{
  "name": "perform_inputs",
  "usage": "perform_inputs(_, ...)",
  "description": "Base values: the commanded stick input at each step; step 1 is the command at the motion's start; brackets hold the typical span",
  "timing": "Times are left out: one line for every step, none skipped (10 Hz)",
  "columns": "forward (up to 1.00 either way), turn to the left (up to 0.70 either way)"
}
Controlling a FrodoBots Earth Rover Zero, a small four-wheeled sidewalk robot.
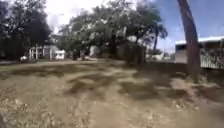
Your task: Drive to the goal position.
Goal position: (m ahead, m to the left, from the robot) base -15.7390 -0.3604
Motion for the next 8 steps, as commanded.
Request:
perform_inputs(0.70,0.00)
perform_inputs(0.70,0.00)
perform_inputs(0.70,0.00)
perform_inputs(0.70,0.00)
perform_inputs(0.70,0.00)
perform_inputs(0.70,0.00)
perform_inputs(0.70,0.00)
perform_inputs(0.70,0.00)
